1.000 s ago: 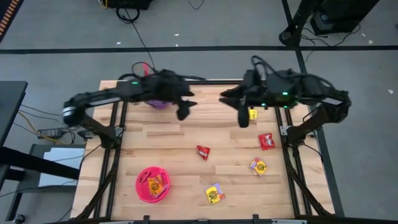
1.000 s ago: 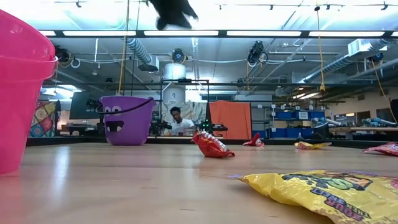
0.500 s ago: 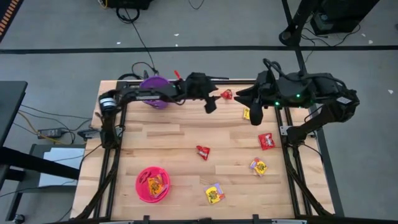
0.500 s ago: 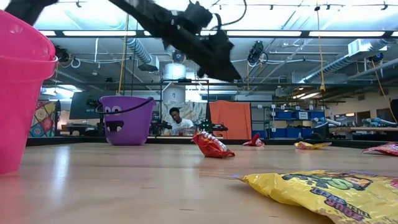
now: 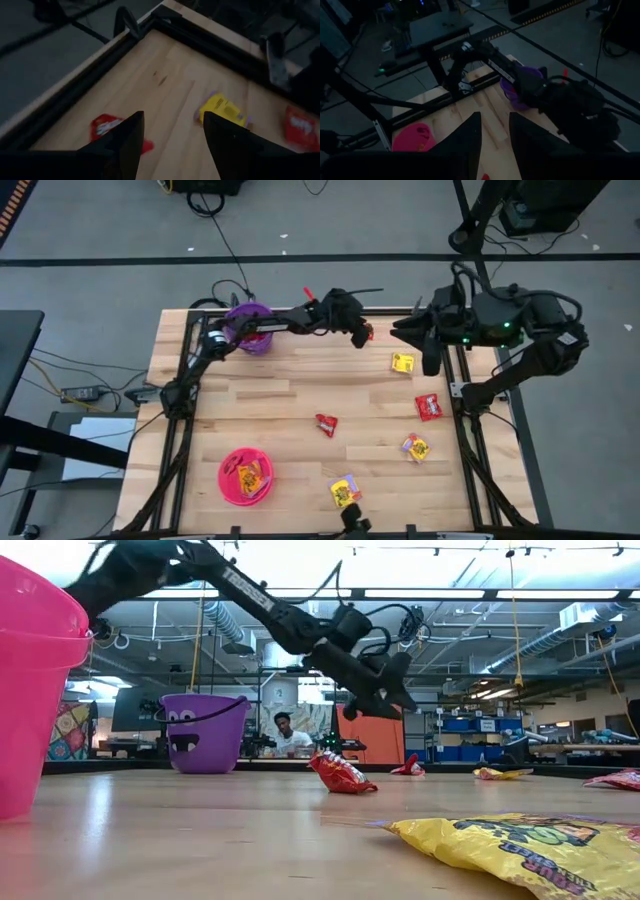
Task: Sort candy by brand, put in halloween buckets
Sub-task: Put the red candy into the purple bucket
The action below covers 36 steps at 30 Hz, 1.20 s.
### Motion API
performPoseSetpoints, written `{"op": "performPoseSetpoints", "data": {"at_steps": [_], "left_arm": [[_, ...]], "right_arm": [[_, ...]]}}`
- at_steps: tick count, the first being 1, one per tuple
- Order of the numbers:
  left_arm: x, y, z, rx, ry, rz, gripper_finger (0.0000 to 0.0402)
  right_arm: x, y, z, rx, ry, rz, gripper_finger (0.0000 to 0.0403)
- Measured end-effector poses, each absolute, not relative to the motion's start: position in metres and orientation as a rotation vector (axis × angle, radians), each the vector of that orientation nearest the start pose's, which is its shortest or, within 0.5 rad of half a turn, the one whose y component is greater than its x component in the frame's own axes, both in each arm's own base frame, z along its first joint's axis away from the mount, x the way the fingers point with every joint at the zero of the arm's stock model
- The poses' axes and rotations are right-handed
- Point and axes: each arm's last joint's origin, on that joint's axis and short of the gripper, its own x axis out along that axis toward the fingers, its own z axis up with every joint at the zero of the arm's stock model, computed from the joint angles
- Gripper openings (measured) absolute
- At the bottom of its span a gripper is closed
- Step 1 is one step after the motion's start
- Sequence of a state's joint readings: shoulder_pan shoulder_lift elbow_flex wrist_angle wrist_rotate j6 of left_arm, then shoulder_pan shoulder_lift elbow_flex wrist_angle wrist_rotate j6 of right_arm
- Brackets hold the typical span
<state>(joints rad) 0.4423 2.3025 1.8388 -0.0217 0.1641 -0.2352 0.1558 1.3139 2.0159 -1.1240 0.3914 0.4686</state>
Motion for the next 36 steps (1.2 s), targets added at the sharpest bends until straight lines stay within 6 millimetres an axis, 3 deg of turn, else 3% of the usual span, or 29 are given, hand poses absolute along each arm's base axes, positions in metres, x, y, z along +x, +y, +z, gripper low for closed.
{"op": "performPoseSetpoints", "data": {"at_steps": [7, 12, 20, 31, 36], "left_arm": [[0.502, 0.237, 0.182, -0.531, 0.547, 0.377, 0.0211], [0.503, 0.243, 0.170, -0.566, 0.664, 0.413, 0.0211], [0.503, 0.244, 0.156, -0.612, 0.711, 0.438, 0.0211], [0.507, 0.246, 0.161, -0.677, 0.622, 0.464, 0.0206], [0.507, 0.246, 0.161, -0.729, 0.616, 0.479, 0.0171]], "right_arm": [[0.177, 0.017, 0.528, 0.357, 0.321, -0.317, 0.0111], [0.176, 0.018, 0.528, 0.353, 0.321, -0.307, 0.0111], [0.176, 0.018, 0.528, 0.334, 0.326, -0.294, 0.0111], [0.178, 0.019, 0.533, 0.348, 0.277, -0.266, 0.0111], [0.179, 0.019, 0.535, 0.354, 0.259, -0.259, 0.0111]]}}
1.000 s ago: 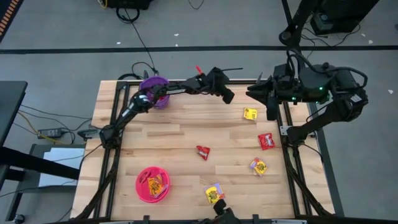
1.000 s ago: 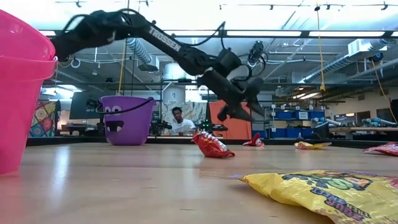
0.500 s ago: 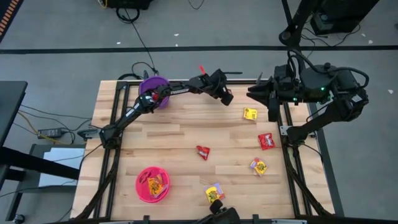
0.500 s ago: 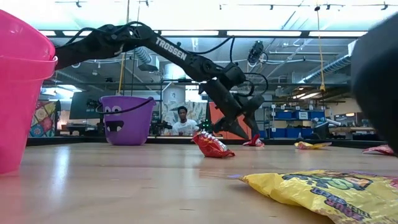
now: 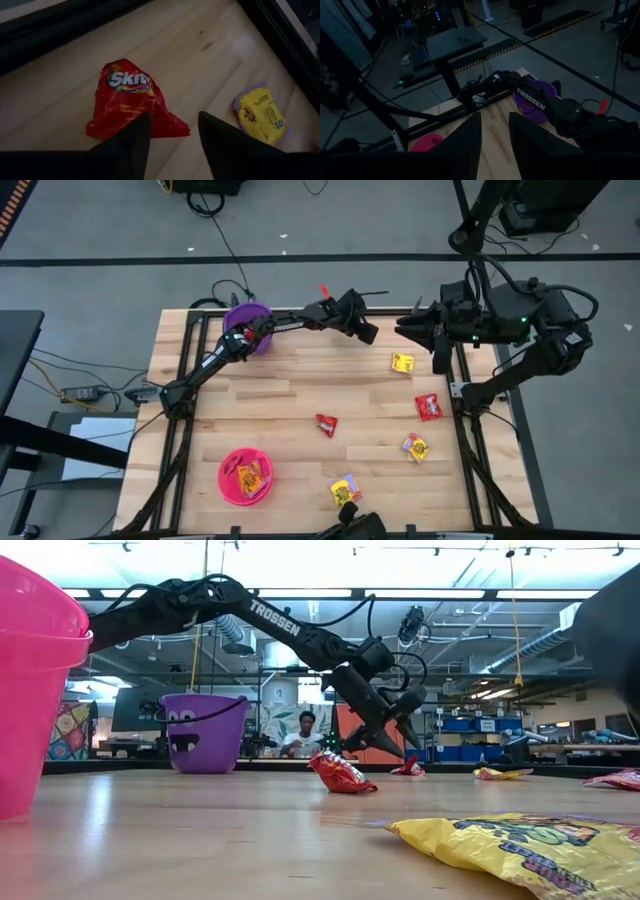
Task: Sort candy by brand, put in halloween buckets
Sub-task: Put the red candy into the purple bucket
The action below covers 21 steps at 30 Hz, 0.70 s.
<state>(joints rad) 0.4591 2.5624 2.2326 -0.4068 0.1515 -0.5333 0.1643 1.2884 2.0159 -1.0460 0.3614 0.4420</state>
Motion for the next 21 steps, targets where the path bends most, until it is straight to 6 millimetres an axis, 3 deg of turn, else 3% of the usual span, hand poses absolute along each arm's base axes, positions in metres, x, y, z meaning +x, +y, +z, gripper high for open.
{"op": "performPoseSetpoints", "data": {"at_steps": [8, 11, 17, 21], "left_arm": [[0.507, 0.246, 0.161, -0.727, 0.622, 0.472, 0.0056], [0.509, 0.245, 0.168, -0.671, 0.627, 0.403, 0.0032], [0.512, 0.243, 0.207, -0.501, 0.573, 0.284, 0.0054], [0.506, 0.244, 0.213, -0.356, 0.626, 0.275, 0.0102]], "right_arm": [[0.180, 0.021, 0.538, 0.359, 0.237, -0.211, 0.0111], [0.180, 0.021, 0.538, 0.361, 0.239, -0.201, 0.0111], [0.180, 0.024, 0.538, 0.356, 0.245, -0.174, 0.0111], [0.179, 0.027, 0.538, 0.354, 0.247, -0.163, 0.0111]]}}
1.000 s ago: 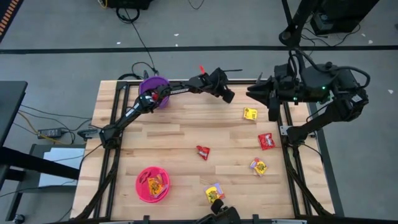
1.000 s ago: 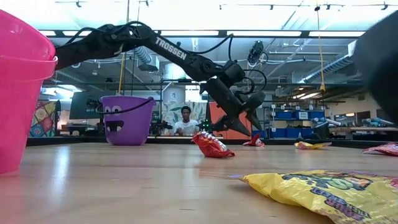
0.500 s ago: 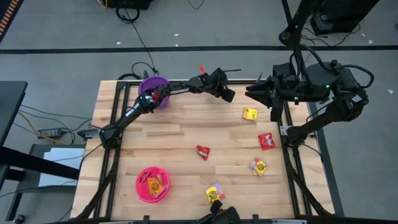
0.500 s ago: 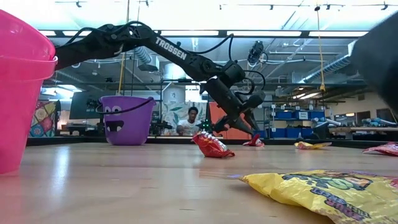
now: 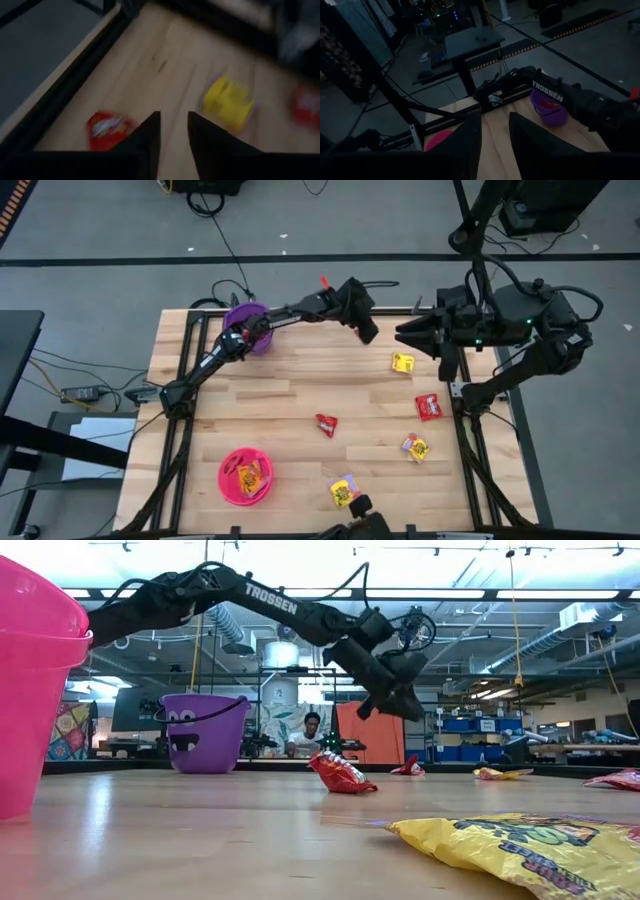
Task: Sort candy by brand, put in halloween buckets
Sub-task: Put the red candy into the purple bucket
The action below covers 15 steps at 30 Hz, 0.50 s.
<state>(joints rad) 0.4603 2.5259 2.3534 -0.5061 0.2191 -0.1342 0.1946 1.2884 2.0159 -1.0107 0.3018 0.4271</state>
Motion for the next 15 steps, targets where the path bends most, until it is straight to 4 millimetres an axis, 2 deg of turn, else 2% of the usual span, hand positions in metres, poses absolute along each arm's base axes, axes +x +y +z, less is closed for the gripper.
{"op": "performPoseSetpoints", "data": {"at_steps": [5, 9, 15], "left_arm": [[0.497, 0.244, 0.203, -0.142, 0.788, 0.234, 0.0168], [0.495, 0.241, 0.200, -0.057, 0.840, 0.182, 0.0212], [0.499, 0.239, 0.202, 0.015, 0.810, 0.160, 0.0235]], "right_arm": [[0.179, 0.029, 0.538, 0.367, 0.250, -0.151, 0.0111], [0.179, 0.029, 0.538, 0.374, 0.249, -0.154, 0.0112], [0.179, 0.029, 0.538, 0.374, 0.248, -0.155, 0.0112]]}}
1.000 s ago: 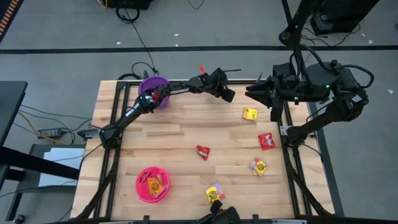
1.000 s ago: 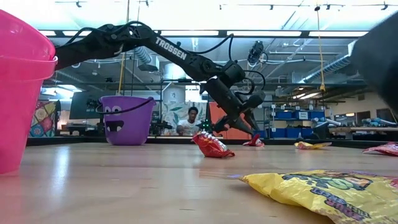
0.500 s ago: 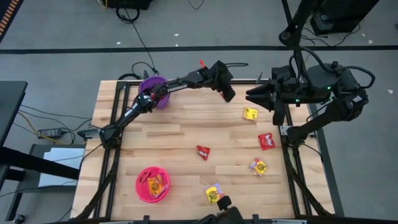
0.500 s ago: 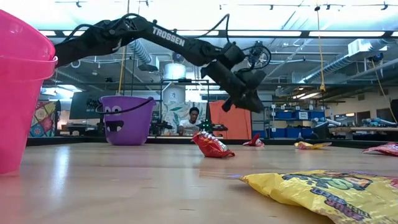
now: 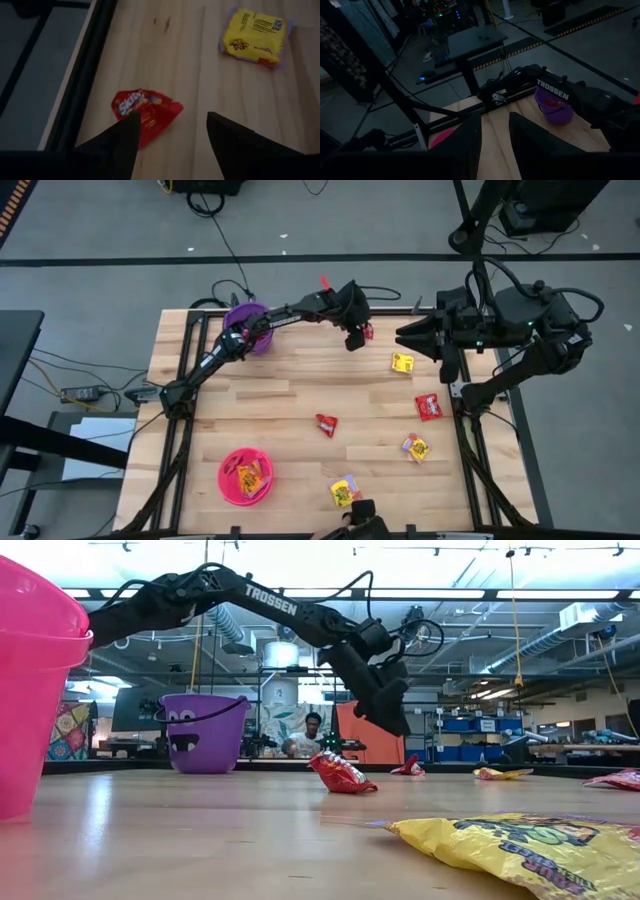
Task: Sort candy by brand, put in halloween buckets
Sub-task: Put the red candy into the purple bucket
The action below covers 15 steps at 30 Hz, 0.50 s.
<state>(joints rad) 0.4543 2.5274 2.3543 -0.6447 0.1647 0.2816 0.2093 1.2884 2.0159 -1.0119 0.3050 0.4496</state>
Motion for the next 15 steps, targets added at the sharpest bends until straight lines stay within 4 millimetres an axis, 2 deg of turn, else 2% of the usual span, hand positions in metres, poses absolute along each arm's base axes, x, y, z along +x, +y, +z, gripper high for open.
{"op": "performPoseSetpoints", "data": {"at_steps": [6, 10, 15], "left_arm": [[0.507, 0.234, 0.191, -0.005, 0.797, 0.172, 0.0236], [0.509, 0.240, 0.195, -0.201, 0.708, 0.218, 0.0235], [0.509, 0.248, 0.180, -0.358, 0.699, 0.252, 0.0232]], "right_arm": [[0.179, 0.029, 0.538, 0.375, 0.247, -0.158, 0.0112], [0.179, 0.028, 0.538, 0.369, 0.245, -0.166, 0.0112], [0.179, 0.028, 0.538, 0.363, 0.245, -0.170, 0.0112]]}}
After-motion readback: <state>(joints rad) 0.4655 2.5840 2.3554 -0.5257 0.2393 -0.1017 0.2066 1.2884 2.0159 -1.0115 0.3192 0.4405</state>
